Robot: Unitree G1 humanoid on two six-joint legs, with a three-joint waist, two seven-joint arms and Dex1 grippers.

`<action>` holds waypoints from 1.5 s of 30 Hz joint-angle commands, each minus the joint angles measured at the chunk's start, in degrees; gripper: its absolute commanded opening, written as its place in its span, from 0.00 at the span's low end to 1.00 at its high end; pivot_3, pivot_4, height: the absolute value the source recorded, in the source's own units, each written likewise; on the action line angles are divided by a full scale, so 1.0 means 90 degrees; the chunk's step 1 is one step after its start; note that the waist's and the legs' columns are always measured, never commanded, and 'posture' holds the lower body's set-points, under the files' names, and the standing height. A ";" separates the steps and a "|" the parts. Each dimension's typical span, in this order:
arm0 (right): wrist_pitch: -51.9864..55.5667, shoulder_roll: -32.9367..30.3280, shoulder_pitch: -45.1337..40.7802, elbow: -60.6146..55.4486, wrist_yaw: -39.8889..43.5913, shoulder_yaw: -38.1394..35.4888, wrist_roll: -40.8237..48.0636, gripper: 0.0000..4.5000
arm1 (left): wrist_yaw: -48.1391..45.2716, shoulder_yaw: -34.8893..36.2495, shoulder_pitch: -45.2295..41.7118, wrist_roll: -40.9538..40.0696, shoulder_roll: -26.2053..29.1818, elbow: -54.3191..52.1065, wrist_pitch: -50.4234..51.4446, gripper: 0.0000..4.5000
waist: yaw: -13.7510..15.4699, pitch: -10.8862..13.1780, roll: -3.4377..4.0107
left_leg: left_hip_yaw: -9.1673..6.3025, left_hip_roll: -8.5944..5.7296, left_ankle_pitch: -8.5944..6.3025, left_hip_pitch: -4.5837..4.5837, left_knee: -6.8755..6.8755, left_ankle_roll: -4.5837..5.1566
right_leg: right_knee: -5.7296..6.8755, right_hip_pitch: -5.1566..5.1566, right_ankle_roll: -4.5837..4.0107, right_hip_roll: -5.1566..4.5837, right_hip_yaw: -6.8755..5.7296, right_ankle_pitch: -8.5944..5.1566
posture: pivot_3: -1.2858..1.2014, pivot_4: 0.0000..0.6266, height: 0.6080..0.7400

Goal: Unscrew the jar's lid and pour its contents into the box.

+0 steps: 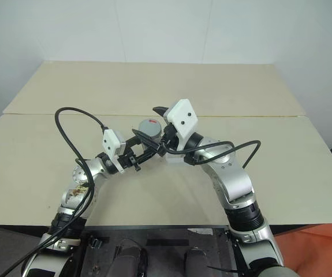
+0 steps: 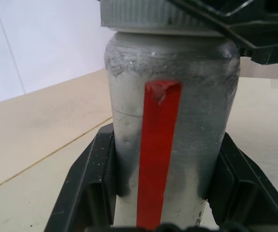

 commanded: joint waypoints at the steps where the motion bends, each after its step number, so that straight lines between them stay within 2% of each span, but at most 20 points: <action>1: -0.0080 -0.0146 0.0084 -0.0383 -0.0035 -0.0395 0.0092 0.99 | -0.0025 0.0083 -0.0052 -0.0058 -0.0003 -0.0156 -0.0149 0.47 | 0.0000 0.0000 0.0000 | 0.0000 0.0000 0.0000 0.0000 0.0000 0.0000 | 0.0000 0.0000 0.0000 0.0000 0.0000 0.0000 | 0.52 0.24 1.00; 16: -0.0232 -0.0770 0.0641 -0.0691 0.0319 -0.0873 0.0316 0.99 | -0.0103 0.0099 -0.0126 -0.0048 0.0022 -0.0043 -0.0200 0.47 | -0.0002 0.0000 0.0000 | 0.0000 0.0000 0.0000 0.0001 0.0000 0.0000 | -0.0007 0.0001 0.0000 0.0001 0.0000 0.0000 | 0.52 0.24 1.00; 26: -0.0318 -0.0871 0.0734 -0.0832 0.0559 -0.0970 0.0499 0.99 | -0.0135 0.0124 -0.0147 -0.0052 -0.0005 0.0046 -0.0290 0.47 | -0.0001 0.0000 0.0000 | 0.0000 0.0000 0.0000 0.0001 0.0000 0.0000 | -0.0008 0.0003 0.0000 0.0001 0.0001 0.0000 | 0.52 0.24 1.00; 32: -0.0316 -0.1015 0.0714 -0.0980 0.0913 -0.1201 0.0968 0.99 | -0.0094 0.0138 -0.0143 -0.0056 -0.0064 0.0071 -0.0381 0.47 | 0.0004 0.0000 0.0000 | 0.0000 0.0000 0.0000 0.0001 0.0001 0.0000 | -0.0009 0.0005 0.0000 0.0000 0.0000 0.0000 | 0.52 0.24 1.00; 45: -0.0616 0.0091 -0.0542 0.0453 0.0291 -0.0491 0.0294 0.99 | -0.0019 0.0202 -0.0018 -0.0110 -0.0329 -0.0028 -0.0554 0.47 | 0.0012 0.0000 0.0000 | 0.0004 0.0000 0.0000 0.0014 0.0000 0.0000 | -0.0003 0.0010 0.0000 -0.0001 0.0003 0.0000 | 0.52 0.24 1.00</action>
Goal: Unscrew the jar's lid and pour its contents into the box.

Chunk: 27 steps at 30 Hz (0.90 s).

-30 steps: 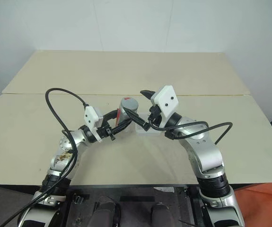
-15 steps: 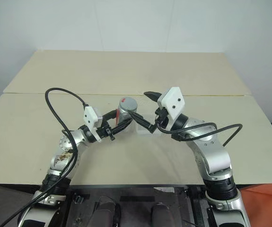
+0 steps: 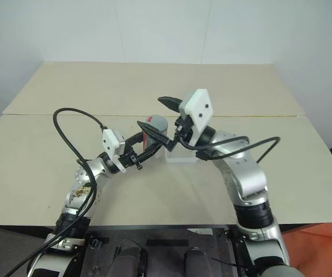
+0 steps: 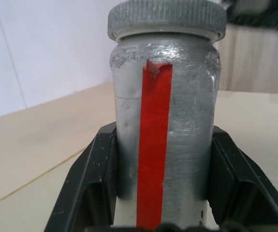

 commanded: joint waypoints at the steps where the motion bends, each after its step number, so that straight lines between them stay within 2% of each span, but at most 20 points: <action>1: -0.0377 0.0055 -0.0196 0.0108 -0.0036 -0.0038 -0.0159 0.99 | 0.0035 0.0074 0.0016 -0.0088 -0.0013 -0.0197 -0.0132 0.47 | 0.0025 0.0000 0.0000 | -0.0001 0.0000 0.0000 -0.0001 0.0000 0.0000 | 0.0001 0.0000 0.0000 0.0000 -0.0001 0.0000 | 0.52 0.24 1.00; 9: -0.0455 -0.0010 -0.0031 0.0165 0.0062 -0.0082 -0.0204 0.99 | 0.0019 0.0135 0.0045 -0.0138 0.0027 -0.0256 -0.0116 0.47 | 0.0005 0.0000 0.0000 | -0.0001 0.0002 0.0000 -0.0002 -0.0001 0.0000 | 0.0001 0.0000 0.0000 0.0001 -0.0001 0.0000 | 0.52 0.24 1.00; 27: -0.0157 -0.0515 0.0740 -0.0768 0.0143 -0.0429 0.0195 0.99 | -0.0079 0.0162 -0.0108 -0.0127 0.0035 -0.0017 -0.0220 0.47 | 0.0007 0.0000 0.0000 | -0.0001 0.0002 0.0000 -0.0002 -0.0001 0.0000 | -0.0004 0.0000 0.0000 0.0002 -0.0001 0.0000 | 0.52 0.24 1.00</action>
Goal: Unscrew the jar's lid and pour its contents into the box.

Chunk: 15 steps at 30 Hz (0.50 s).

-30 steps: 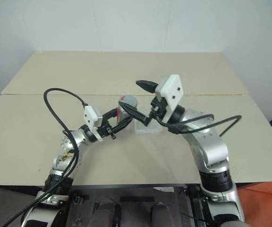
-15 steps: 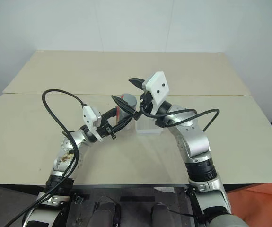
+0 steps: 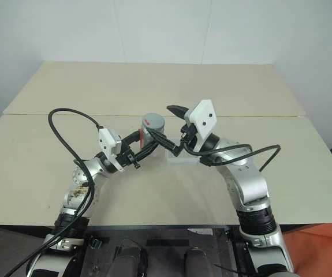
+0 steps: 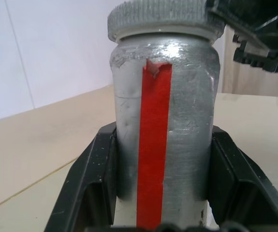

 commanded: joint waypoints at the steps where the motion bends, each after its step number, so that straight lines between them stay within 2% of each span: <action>1: -0.0023 -0.0131 0.0061 -0.0387 0.0063 -0.0199 0.0165 0.99 | -0.0046 0.0045 -0.0128 -0.0065 -0.0020 -0.0056 -0.0213 0.47 | 0.0001 0.0000 0.0000 | 0.0000 0.0000 0.0000 0.0000 0.0000 0.0000 | -0.0001 0.0001 0.0000 0.0000 0.0000 0.0000 | 0.52 0.24 1.00; 8: 0.0677 -0.0225 0.0061 -0.0689 0.0388 -0.0442 0.1320 0.99 | -0.0099 0.0039 -0.0101 -0.0055 -0.0042 -0.0012 -0.0345 0.47 | -0.0001 0.0000 0.0000 | -0.0002 0.0001 0.0000 0.0000 0.0000 0.0000 | -0.0002 0.0002 0.0000 0.0000 0.0000 0.0000 | 0.52 0.24 1.00; 15: 0.0682 0.0017 -0.0407 0.0024 0.0273 -0.0245 0.1125 0.99 | -0.0186 0.0047 -0.0092 -0.0102 -0.0109 0.0051 -0.0608 0.47 | -0.0006 0.0000 0.0000 | -0.0002 0.0000 0.0000 0.0003 0.0000 0.0000 | -0.0001 0.0003 0.0000 0.0001 0.0000 0.0000 | 0.52 0.24 1.00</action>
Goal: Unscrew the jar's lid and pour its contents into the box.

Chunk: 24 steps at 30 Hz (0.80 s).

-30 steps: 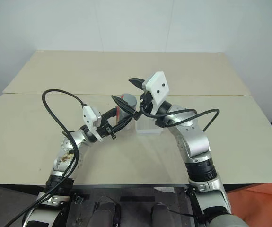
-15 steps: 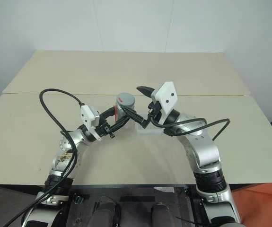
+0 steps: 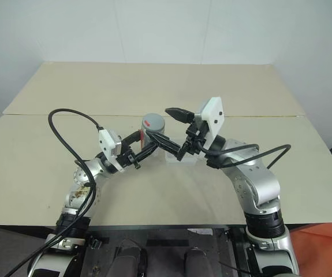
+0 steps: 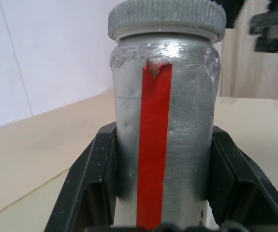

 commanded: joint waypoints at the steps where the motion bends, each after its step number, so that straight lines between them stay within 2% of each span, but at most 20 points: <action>1: -0.0094 0.0123 -0.0292 0.0280 -0.0056 0.0046 -0.0081 0.99 | -0.0021 0.0045 -0.0081 -0.0092 -0.0025 -0.0101 -0.0172 0.47 | 0.0003 0.0000 0.0000 | 0.0000 0.0000 0.0000 0.0000 0.0000 0.0000 | -0.0001 0.0000 0.0000 0.0000 0.0000 0.0000 | 0.52 0.24 1.00; 18: -0.0371 0.0298 -0.0422 0.0616 0.0126 0.0162 -0.0360 0.99 | 0.0015 0.0008 -0.0076 -0.0055 -0.0014 -0.0107 -0.0140 0.47 | 0.0003 0.0000 0.0000 | 0.0001 0.0000 0.0000 0.0000 0.0000 0.0000 | 0.0000 0.0001 0.0000 -0.0001 0.0000 0.0000 | 0.52 0.24 1.00; 24: -0.0382 0.0349 -0.0355 0.0538 0.0082 0.0150 -0.0390 0.62 | 0.0021 -0.0001 -0.0102 -0.0047 -0.0016 -0.0080 -0.0129 0.47 | 0.0005 0.0000 0.0000 | 0.0001 0.0000 0.0000 0.0000 0.0000 0.0000 | 0.0000 0.0001 0.0000 -0.0001 0.0000 0.0000 | 0.52 0.24 1.00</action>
